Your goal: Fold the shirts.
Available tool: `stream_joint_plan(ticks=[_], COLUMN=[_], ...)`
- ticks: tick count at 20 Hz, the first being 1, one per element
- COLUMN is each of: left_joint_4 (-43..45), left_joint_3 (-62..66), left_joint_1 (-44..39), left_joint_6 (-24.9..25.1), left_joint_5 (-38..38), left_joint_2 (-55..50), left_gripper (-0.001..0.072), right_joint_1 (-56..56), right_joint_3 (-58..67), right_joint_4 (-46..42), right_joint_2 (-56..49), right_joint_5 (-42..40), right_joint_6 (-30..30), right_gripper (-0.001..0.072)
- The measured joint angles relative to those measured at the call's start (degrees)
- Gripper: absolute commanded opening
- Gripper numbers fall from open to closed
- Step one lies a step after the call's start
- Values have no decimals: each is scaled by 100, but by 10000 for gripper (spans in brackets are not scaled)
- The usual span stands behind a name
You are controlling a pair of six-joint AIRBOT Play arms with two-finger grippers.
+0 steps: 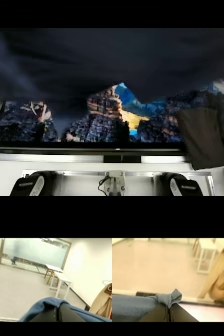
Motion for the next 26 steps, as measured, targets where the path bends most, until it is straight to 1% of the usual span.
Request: stream_joint_plan(ticks=[3,6,9,11,13,15,18,23,26], left_joint_4=[243,560,730,774,715,621,557,133,-66], left_joint_3=[81,111,-39,-313,-715,-1086,-1394,-1532,-1556], left_joint_1=[0,0,-2,-4,-11,-55,-203,-505,-688], left_joint_6=[-61,275,597,745,942,1123,1283,1373,1388], left_joint_5=[-446,-1303,-2109,-2354,-2420,-2188,-1497,-42,852], left_joint_2=[166,-4,-452,-833,-1346,-1917,-3040,-4992,-5827], left_gripper=[31,31,31,31,31,31,32,32,32], right_joint_1=[-7,-4,-4,-4,-4,-2,-2,-2,-4], right_joint_3=[37,48,-68,-330,-662,-885,-1045,-1119,-1130], right_joint_4=[-468,-778,-907,-911,-920,-883,-546,470,822], right_joint_2=[387,273,-278,-807,-1467,-2212,-3392,-5112,-5858], right_joint_5=[297,988,1705,1915,1853,1484,660,-706,-1318], right_joint_6=[68,94,120,125,131,136,184,291,323], right_gripper=[66,66,66,66,66,66,66,66,67])
